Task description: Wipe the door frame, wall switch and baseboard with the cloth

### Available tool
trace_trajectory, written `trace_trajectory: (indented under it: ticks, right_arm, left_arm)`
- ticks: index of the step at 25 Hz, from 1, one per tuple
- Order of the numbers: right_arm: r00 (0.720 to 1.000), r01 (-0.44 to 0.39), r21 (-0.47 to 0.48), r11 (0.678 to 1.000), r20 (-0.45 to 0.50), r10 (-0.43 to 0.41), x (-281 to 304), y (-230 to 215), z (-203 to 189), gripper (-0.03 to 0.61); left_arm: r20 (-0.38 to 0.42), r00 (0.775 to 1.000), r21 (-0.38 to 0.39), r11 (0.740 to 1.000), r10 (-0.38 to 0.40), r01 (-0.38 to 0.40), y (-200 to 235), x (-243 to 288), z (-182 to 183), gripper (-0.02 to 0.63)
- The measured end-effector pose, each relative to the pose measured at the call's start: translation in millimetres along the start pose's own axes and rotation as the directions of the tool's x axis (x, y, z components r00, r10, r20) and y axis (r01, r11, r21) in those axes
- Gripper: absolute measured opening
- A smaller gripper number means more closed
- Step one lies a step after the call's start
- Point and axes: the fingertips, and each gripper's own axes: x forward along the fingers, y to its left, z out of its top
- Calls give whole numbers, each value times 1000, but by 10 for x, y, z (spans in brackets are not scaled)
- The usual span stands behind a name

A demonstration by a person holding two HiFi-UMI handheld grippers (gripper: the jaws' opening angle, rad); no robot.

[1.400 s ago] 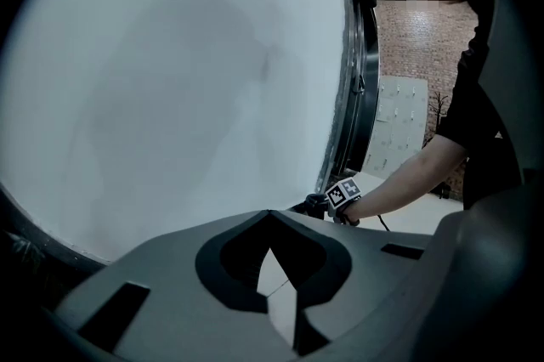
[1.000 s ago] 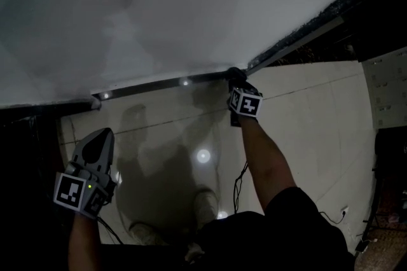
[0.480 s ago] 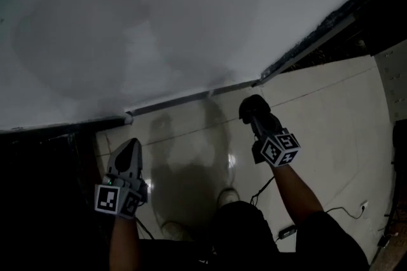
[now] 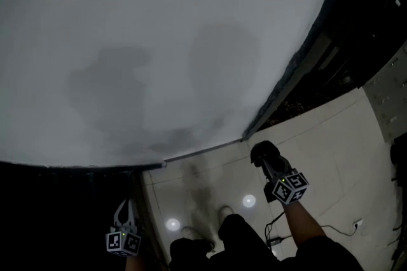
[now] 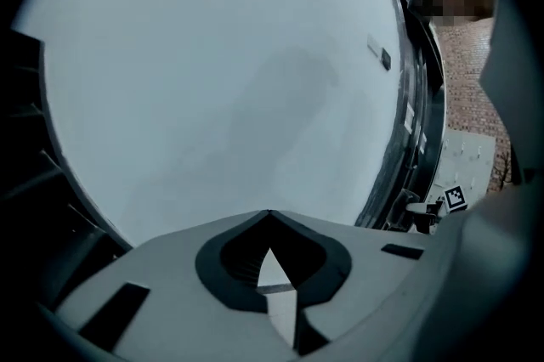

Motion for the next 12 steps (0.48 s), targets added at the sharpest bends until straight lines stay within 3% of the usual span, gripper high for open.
trace_trajectory:
  ticks: [2,4,5,8,10,12]
  right_arm:
    - [1000,31,-77,997,3,-31,1088,119,-618,80]
    - [997,79,-201,976,35,-74,2133,-65,-831,80]
    - [995,97,-235,967,61,-85,2517,-83,-890,80]
    - [983,97,-261,960,177,-51,2894,152,-734,80]
    - [967,91,-280,956,253,-18,2699,353,-431,80]
    - [954,97,-269,958,300,-12,2452,589,-336,80]
  left_arm:
    - [31,999,-103,994,-44,47,1062,789,-858,-8]
    - [71,990,-185,974,-122,133,1706,1937,-1607,-8]
    - [85,986,-179,971,-146,159,1976,2345,-1774,-8]
    - [176,971,-171,966,-161,192,2438,2638,-1669,-8]
    - [256,956,-234,951,-140,202,2472,2475,-1472,-8]
    - [270,957,-258,950,-104,176,2592,2301,-1368,-8]
